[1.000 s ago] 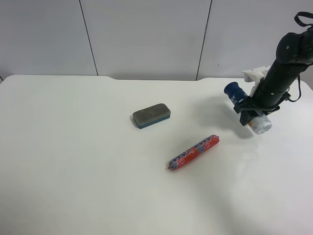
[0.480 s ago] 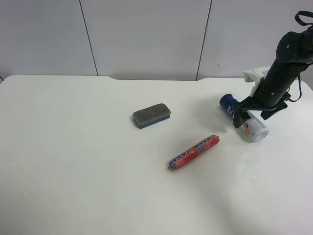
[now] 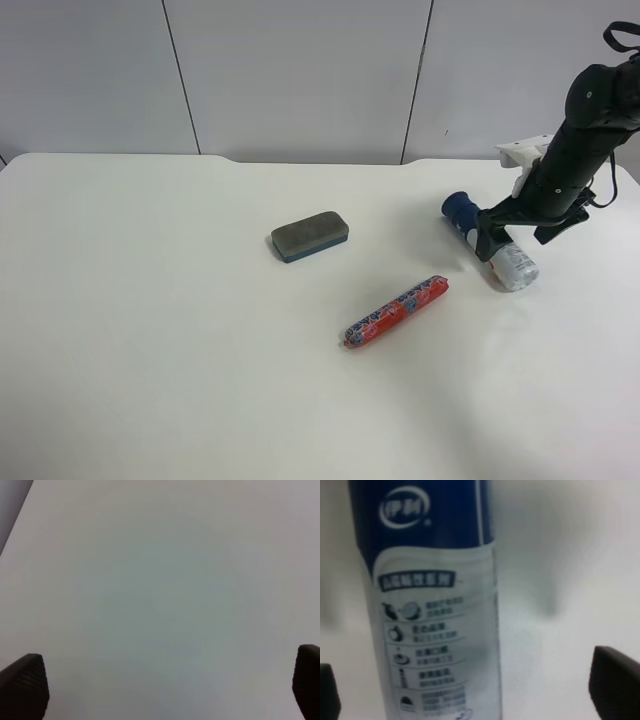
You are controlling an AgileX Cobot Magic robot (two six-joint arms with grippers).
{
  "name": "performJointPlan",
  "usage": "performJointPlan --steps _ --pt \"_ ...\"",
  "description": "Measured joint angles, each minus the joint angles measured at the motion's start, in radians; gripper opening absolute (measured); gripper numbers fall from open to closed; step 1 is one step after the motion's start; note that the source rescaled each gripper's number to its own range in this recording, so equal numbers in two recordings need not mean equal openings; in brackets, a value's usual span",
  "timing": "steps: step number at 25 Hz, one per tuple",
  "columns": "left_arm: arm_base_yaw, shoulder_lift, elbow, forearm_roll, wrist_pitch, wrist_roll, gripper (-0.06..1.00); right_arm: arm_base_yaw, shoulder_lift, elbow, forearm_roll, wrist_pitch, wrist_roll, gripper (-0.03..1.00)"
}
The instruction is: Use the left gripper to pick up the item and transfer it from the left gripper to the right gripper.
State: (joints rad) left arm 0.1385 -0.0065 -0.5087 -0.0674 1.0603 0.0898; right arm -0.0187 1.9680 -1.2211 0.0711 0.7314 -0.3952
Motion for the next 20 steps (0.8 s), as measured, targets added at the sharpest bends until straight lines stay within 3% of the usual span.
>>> performJointPlan --steps 9,20 --pt "0.000 0.000 0.000 0.000 0.000 0.000 1.00 0.000 -0.012 -0.002 0.015 0.008 0.000 0.99" --pt "0.000 0.000 0.000 0.000 0.000 0.000 1.00 0.000 -0.197 -0.002 0.050 0.056 0.000 0.99"
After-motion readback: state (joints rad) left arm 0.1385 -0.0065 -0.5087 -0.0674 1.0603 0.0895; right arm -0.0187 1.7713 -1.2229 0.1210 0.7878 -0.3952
